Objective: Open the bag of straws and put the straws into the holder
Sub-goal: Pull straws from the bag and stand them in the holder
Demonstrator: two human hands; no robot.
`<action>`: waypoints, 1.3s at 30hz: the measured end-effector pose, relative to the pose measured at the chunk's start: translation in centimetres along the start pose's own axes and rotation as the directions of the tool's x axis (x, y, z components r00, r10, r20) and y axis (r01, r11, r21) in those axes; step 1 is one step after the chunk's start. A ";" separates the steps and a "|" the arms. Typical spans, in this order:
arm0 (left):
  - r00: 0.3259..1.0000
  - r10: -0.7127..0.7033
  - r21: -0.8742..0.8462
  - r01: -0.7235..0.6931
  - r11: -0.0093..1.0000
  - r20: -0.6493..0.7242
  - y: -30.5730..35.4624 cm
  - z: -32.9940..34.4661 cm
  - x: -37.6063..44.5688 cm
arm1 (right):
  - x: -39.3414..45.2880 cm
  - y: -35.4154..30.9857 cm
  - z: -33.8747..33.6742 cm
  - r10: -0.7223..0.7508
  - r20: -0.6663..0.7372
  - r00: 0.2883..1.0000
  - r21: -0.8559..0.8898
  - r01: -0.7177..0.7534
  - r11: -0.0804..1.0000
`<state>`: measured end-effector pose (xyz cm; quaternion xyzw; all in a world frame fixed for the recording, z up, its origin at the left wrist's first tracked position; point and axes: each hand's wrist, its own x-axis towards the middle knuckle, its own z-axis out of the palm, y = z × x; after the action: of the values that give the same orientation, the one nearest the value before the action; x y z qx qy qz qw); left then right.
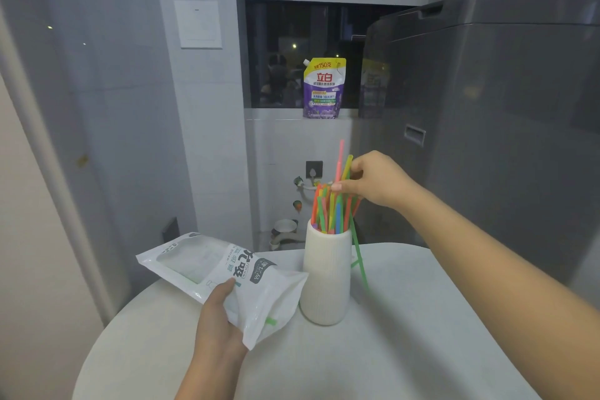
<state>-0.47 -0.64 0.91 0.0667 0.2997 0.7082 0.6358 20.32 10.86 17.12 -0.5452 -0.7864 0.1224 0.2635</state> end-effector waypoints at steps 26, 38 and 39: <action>1.000 -0.012 0.015 0.012 1.000 0.006 -0.1 0.1 -0.1 | -3.1 -1.0 -2.9 -0.046 -0.469 0.882 0.336 0.227 0.914; 0.999 -0.015 0.006 0.014 1.000 0.044 0.0 -0.1 -0.2 | -4.7 -4.0 -7.0 -0.020 -0.780 0.625 0.397 0.519 0.757; 0.999 -0.015 0.010 0.014 1.000 0.043 0.0 -0.1 -0.2 | -4.7 -4.1 -7.1 -0.040 -0.777 0.629 0.383 0.522 0.762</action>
<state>-0.49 -0.86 0.91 0.0827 0.2899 0.7005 0.6468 22.16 4.30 23.68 -0.3021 -0.6168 0.0818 0.7222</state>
